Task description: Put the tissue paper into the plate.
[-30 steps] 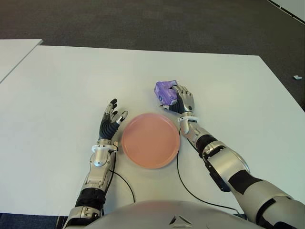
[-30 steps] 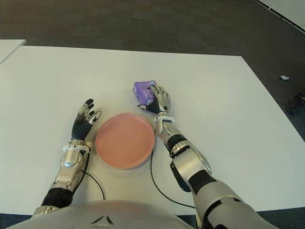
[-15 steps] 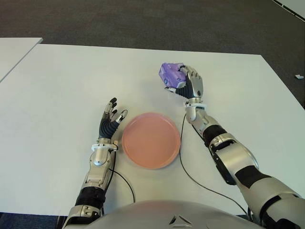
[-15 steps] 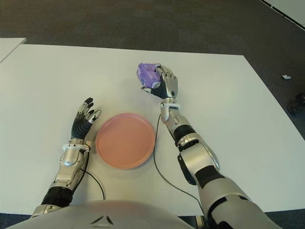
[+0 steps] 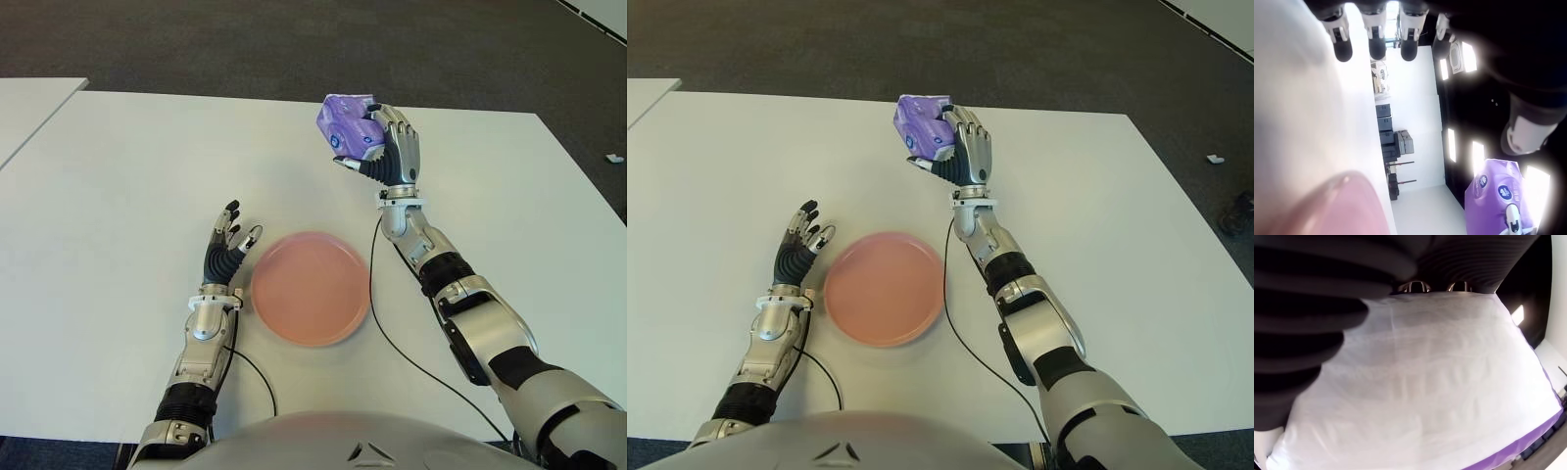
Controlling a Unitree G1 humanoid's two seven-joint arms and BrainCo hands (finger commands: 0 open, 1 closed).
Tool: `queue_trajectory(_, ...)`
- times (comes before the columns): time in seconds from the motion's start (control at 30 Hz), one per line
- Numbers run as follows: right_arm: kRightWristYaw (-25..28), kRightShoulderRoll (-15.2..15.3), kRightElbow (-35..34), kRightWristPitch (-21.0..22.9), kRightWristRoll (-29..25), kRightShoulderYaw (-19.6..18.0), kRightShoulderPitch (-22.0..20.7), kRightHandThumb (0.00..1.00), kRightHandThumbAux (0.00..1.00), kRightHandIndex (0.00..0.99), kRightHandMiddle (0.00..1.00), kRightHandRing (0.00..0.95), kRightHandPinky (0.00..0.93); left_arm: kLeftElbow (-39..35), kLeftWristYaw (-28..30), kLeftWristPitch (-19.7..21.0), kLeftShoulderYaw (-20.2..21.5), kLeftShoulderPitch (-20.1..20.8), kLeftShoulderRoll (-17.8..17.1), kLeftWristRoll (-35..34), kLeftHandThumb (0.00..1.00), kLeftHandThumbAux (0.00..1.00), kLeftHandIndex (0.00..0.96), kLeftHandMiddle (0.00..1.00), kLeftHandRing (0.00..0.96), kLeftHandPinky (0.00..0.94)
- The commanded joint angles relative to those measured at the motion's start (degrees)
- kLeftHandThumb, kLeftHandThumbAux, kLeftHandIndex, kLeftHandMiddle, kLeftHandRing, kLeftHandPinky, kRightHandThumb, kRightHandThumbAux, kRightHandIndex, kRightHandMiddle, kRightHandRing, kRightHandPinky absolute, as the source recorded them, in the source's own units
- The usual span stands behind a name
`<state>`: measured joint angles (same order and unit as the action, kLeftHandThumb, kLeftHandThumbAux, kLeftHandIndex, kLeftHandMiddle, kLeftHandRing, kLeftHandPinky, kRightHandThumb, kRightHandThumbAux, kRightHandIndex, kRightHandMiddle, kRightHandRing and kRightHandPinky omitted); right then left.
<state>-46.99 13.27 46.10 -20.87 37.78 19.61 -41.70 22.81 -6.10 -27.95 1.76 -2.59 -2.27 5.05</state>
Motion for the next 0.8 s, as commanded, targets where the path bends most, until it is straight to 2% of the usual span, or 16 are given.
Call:
queue_trajectory(0.03, 0.8, 0.9, -2.4, -1.7, -0.4, -0.7, 1.4, 0.855, 0.679, 0.397, 0.537, 0.849, 0.832, 2.2, -0.5, 2.4, 0.0, -1.8, -0.1, 0.8, 0.0, 0.504, 0.0, 0.0, 0.0, 0.0)
queue_trajectory(0.33, 1.9, 1.3, -4.0, -2.6, -0.2, -1.4, 2.0, 0.856, 0.678, 0.399, 0.539, 0.856, 0.85, 2.7, -1.2, 1.5, -0.1, -1.8, 0.0, 1.3, 0.0, 0.505, 0.0, 0.0, 0.0, 0.0)
queue_trajectory(0.47, 2.3, 1.6, -6.9, -2.8, 0.0, -1.6, 3.0, 0.856, 0.677, 0.4, 0.539, 0.858, 0.85, 2.9, -1.5, 1.5, 0.0, -1.7, -0.1, 1.3, 0.0, 0.507, 0.0, 0.0, 0.0, 0.0)
queue_trajectory(0.6, 3.6, 1.4, -12.6, -1.9, 0.5, -1.6, 5.2, 0.856, 0.677, 0.4, 0.541, 0.859, 0.849, 3.3, -1.4, 1.2, 0.1, -1.4, 0.0, 1.0, 0.0, 0.506, 0.0, 0.0, 0.0, 0.0)
queue_trajectory(0.7, 5.7, 0.7, -20.6, -1.1, 1.3, -0.9, 9.2, 0.856, 0.677, 0.4, 0.541, 0.858, 0.837, 3.0, -0.9, 1.2, 0.1, -1.6, 0.1, 0.5, 0.0, 0.504, 0.0, 0.0, 0.0, 0.0)
queue_trajectory(0.8, 7.3, 0.2, -25.3, -0.4, 1.9, -0.6, 11.8, 0.855, 0.678, 0.399, 0.54, 0.855, 0.833, 3.0, -0.6, 1.1, 0.1, -1.7, 0.2, 0.1, 0.0, 0.503, 0.0, 0.0, 0.0, 0.0)
